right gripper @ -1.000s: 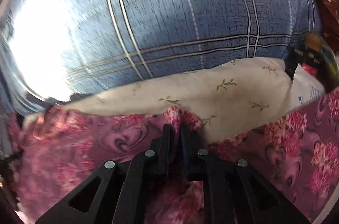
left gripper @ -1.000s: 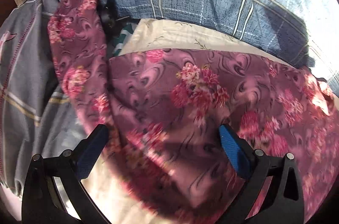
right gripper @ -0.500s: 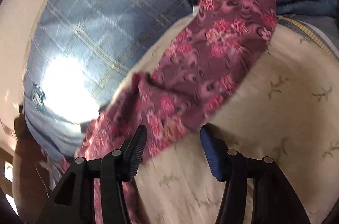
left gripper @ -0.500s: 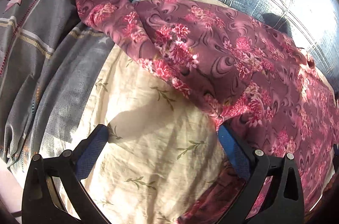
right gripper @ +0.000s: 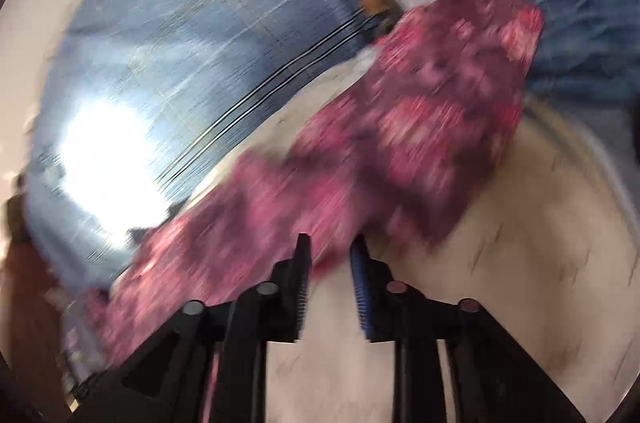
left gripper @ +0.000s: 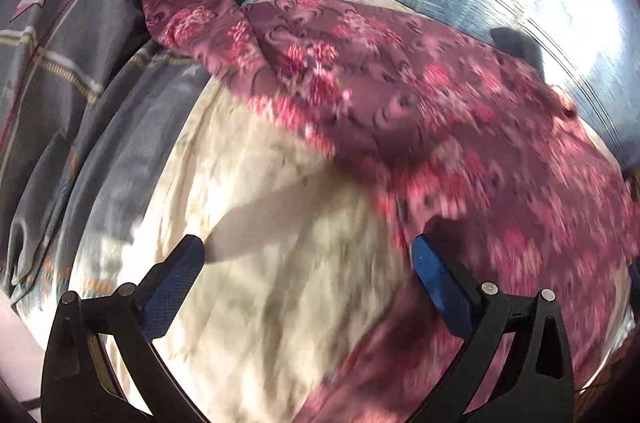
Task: Fold small clothes
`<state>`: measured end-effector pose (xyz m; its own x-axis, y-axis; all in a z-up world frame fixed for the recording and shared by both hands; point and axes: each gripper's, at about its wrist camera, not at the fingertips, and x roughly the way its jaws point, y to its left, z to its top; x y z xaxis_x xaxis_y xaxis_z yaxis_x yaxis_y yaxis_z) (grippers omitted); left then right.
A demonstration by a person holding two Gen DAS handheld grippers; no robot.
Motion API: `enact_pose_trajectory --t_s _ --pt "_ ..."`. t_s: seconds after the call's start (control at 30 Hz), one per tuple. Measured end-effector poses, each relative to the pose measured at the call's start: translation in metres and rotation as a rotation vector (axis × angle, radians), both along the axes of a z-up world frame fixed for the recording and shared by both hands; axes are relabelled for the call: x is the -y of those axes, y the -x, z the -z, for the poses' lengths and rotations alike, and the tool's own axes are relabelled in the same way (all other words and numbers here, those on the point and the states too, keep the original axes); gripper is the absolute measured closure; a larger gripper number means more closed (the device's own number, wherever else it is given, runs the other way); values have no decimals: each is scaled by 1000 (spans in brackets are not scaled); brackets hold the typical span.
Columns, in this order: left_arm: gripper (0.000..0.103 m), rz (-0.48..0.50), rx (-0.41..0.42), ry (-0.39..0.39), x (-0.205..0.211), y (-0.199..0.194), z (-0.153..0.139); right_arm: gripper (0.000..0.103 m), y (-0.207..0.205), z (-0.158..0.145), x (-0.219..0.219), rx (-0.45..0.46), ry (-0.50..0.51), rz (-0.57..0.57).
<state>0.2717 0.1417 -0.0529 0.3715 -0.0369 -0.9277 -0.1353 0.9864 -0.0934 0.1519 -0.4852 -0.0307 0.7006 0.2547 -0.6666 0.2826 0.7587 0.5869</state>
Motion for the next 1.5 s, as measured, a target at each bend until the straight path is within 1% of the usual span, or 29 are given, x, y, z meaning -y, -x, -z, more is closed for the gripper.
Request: enact_pose_trajectory --t_s 0.03,0.1,0.13,0.23,0.33,0.37,0.4,0.43,0.47,0.5,0.53,0.57,0.63,0.67,0.73,0.77,0.8,0.83,0.9,0.97,1.0,1.03,1.1,1.2,1.27,1.3,1.4,1.47,1.5 --pt "0 22 5 -4 -3 13 -4 52 20 2 -16 -19 -13 -71" --pt "0 53 2 -3 -14 38 -7 51 55 8 -50 -71 20 -188" --pt "0 61 -7 13 -22 52 -7 51 76 13 -66 -82 33 -239" --pt "0 70 -60 95 -33 92 1 51 123 26 -97 -80 37 -285" --pt "0 86 -146 163 -30 127 19 51 139 39 -121 -61 34 -308" --pt "0 89 -163 168 -27 137 24 51 137 40 -124 -52 39 -314" --pt "0 92 -151 133 -23 145 25 51 134 41 -131 -44 47 -328" --pt "0 110 -138 97 -17 151 24 54 136 42 -136 -43 87 -344" --pt "0 124 -140 83 -12 155 23 57 142 42 -135 -43 144 -354" --pt "0 123 -145 89 -10 158 22 75 145 41 -138 -52 208 -375" --pt "0 118 -150 110 -9 160 20 98 145 39 -140 -76 245 -407" --pt "0 112 -159 142 -9 163 17 100 150 33 -140 -76 246 -414" --pt "0 101 -162 186 -10 168 12 100 166 15 -130 -26 253 -374" --pt "0 94 -156 186 -13 172 11 100 171 14 -119 -31 242 -348" --pt "0 76 -175 148 -12 174 19 99 173 29 -99 -95 226 -284" --pt "0 68 -197 128 -14 167 28 99 174 39 -94 -137 216 -274" --pt "0 66 -202 109 -12 163 30 99 174 46 -92 -167 180 -276" --pt "0 71 -197 98 -9 164 27 92 178 43 -90 -153 152 -253" --pt "0 91 -179 103 -3 165 18 91 184 28 -85 -96 114 -227" --pt "0 100 -133 106 3 164 2 90 184 8 -76 -37 114 -203" --pt "0 109 -105 108 7 161 -7 85 182 -1 -69 -20 131 -182" --pt "0 119 -73 106 13 158 -16 75 178 -11 -59 -3 146 -154" --pt "0 137 -10 89 29 145 -33 63 168 -27 -25 22 170 -66" --pt "0 155 63 43 58 116 -48 60 140 -47 28 63 155 71" --pt "0 162 98 9 72 94 -53 55 119 -55 65 93 135 175" --pt "0 165 115 -1 79 81 -53 51 108 -56 76 105 115 203" --pt "0 152 157 -14 100 49 -39 48 68 -53 117 119 64 304" --pt "0 137 132 -25 122 29 -16 44 43 -40 145 84 60 397" --pt "0 135 108 -19 130 25 -3 44 34 -31 158 69 35 427"
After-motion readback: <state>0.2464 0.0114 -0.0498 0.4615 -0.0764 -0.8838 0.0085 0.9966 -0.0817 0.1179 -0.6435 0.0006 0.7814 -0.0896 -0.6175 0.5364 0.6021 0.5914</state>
